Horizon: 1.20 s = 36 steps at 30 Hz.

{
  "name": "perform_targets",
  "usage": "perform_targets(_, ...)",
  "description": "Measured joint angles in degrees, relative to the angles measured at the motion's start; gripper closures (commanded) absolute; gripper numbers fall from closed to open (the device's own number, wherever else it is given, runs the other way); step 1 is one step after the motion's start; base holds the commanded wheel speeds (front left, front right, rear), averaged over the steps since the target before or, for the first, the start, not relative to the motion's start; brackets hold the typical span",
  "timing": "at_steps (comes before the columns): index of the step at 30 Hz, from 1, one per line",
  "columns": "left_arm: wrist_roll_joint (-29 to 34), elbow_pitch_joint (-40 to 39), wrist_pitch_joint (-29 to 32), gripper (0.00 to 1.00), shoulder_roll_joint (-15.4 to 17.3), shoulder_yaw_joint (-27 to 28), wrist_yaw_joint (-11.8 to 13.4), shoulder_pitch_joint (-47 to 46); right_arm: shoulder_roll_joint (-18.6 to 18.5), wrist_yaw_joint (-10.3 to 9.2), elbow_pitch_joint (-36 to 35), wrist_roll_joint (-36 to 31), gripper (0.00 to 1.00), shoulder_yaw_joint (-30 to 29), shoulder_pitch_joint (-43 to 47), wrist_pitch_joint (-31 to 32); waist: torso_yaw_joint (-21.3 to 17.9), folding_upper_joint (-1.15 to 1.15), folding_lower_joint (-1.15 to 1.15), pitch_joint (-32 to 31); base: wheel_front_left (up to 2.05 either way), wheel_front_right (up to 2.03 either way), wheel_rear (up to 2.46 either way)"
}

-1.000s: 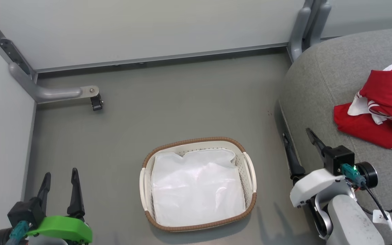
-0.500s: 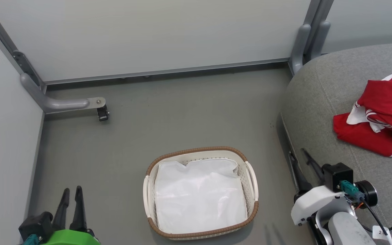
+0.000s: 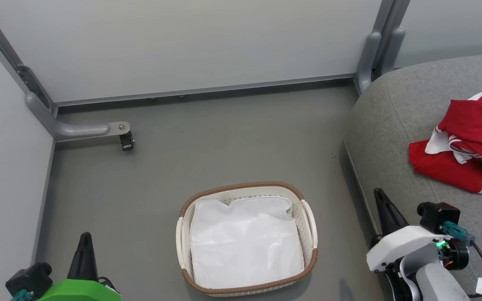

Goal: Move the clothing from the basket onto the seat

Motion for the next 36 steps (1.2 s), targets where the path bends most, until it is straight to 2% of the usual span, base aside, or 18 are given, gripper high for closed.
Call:
perform_targets(17,-14.0,-1.6,4.0,1.00,-0.8,1.0,0.0,-0.6,0.0,0.00,-2.4,16.4,1.00,-2.1,1.1,3.9,-0.1,0.00,0.00,-0.5,0.00,0.00,0.00)
perform_targets(36,-26.7,-3.0,7.7,1.00,-1.4,2.1,0.0,-1.8,-0.1,0.00,-4.6,31.3,1.00,-4.1,2.1,7.6,-0.2,0.00,0.00,-1.1,0.00,0.00,0.00)
